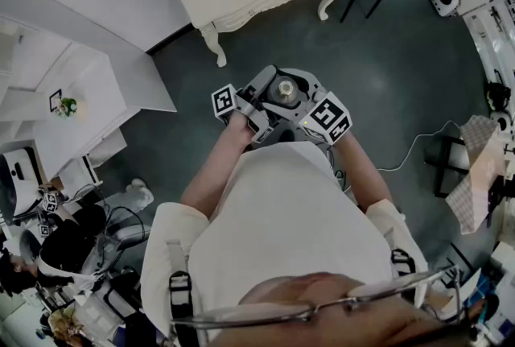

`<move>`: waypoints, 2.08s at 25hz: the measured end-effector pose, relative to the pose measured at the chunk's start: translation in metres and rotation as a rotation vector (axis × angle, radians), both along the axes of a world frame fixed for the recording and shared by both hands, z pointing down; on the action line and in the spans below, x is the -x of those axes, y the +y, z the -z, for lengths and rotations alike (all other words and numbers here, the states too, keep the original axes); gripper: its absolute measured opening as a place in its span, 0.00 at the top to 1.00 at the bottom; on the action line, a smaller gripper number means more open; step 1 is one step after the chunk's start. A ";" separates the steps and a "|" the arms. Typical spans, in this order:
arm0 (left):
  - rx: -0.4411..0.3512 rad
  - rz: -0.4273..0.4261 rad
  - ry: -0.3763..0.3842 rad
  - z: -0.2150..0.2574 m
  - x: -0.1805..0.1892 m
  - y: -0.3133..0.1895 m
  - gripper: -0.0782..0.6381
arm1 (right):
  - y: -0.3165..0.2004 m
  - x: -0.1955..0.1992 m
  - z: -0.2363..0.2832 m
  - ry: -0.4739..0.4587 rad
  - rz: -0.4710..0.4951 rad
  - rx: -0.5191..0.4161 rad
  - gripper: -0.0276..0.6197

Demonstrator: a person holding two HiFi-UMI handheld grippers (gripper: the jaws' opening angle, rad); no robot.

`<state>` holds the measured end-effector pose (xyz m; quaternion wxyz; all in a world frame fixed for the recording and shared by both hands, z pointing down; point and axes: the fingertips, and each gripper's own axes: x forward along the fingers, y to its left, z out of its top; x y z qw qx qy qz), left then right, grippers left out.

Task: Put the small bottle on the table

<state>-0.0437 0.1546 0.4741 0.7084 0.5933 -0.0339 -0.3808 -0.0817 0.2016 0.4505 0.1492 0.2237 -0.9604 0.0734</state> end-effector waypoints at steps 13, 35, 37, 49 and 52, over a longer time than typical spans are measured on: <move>-0.005 0.004 -0.013 0.000 -0.019 -0.009 0.37 | -0.008 -0.019 -0.001 -0.005 0.009 0.002 0.42; 0.012 0.062 0.014 -0.018 -0.079 -0.003 0.37 | 0.003 -0.082 -0.018 0.031 0.136 0.018 0.42; 0.009 0.062 0.010 -0.017 -0.082 -0.003 0.37 | 0.003 -0.085 -0.018 0.031 0.141 0.016 0.42; 0.025 0.021 0.003 -0.025 -0.089 -0.030 0.37 | -0.023 -0.089 -0.026 0.040 0.131 0.032 0.42; 0.031 0.003 0.005 -0.027 -0.088 -0.048 0.37 | -0.043 -0.088 -0.027 0.040 0.110 0.036 0.42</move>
